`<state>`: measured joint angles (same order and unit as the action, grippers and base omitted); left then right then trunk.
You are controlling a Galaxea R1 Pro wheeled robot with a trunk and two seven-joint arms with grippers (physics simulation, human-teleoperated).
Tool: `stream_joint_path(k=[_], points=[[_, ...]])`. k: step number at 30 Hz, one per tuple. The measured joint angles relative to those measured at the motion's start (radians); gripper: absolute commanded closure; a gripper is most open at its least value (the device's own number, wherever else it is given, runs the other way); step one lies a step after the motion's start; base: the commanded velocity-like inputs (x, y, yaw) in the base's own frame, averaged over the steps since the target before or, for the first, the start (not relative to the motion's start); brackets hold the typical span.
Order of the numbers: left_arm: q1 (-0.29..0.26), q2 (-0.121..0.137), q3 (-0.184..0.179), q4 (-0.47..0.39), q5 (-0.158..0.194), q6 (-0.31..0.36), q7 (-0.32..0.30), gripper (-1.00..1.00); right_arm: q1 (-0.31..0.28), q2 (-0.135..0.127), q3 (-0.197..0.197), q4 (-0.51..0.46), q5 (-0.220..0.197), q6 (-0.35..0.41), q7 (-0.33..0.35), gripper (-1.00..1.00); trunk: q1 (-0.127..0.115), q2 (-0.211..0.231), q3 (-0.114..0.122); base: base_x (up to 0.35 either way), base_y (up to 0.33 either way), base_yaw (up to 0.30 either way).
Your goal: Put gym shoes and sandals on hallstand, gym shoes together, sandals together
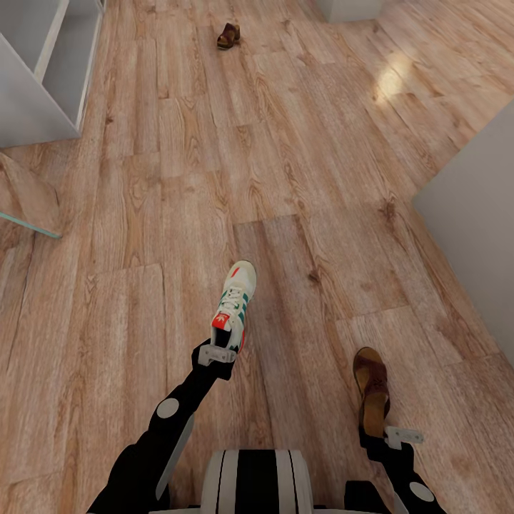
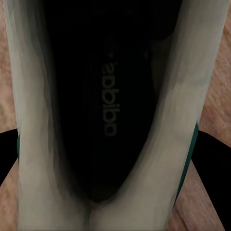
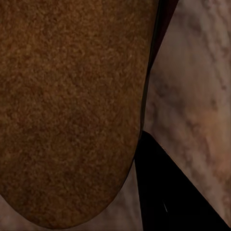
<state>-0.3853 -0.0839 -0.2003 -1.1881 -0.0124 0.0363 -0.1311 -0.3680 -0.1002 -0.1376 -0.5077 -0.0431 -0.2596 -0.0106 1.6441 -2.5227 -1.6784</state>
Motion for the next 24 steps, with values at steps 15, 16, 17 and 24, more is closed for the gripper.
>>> stream_joint_path(k=[15, 16, 17, 24], points=[[0.000, 0.000, -0.001, 0.000, 0.000, 0.000, 0.000, 1.00, 0.000, -0.001, 0.001, 0.000, 0.000, 0.000, 0.003, 1.00, 0.000, 0.000, 0.000, 0.000, 0.000, 0.000], [0.000, 0.000, -0.001, 0.000, 0.000, 0.000, 0.000, 1.00, 0.000, -0.001, 0.002, 0.000, 0.000, 0.000, 0.003, 1.00, 0.000, 0.000, 0.000, 0.000, 0.000, 0.000], [0.000, 0.000, -0.001, 0.000, 0.000, 0.000, 0.000, 1.00, 0.000, -0.001, 0.002, 0.000, 0.000, 0.000, 0.003, 1.00, 0.000, 0.000, 0.000, 0.000, 0.000, 0.000], [0.000, 0.000, -0.007, 0.000, 0.001, 0.001, 0.000, 1.00, 0.000, -0.001, 0.005, 0.001, 0.002, 0.000, 0.004, 1.00, -0.001, 0.001, 0.012, 0.000, 0.000, 0.000]])
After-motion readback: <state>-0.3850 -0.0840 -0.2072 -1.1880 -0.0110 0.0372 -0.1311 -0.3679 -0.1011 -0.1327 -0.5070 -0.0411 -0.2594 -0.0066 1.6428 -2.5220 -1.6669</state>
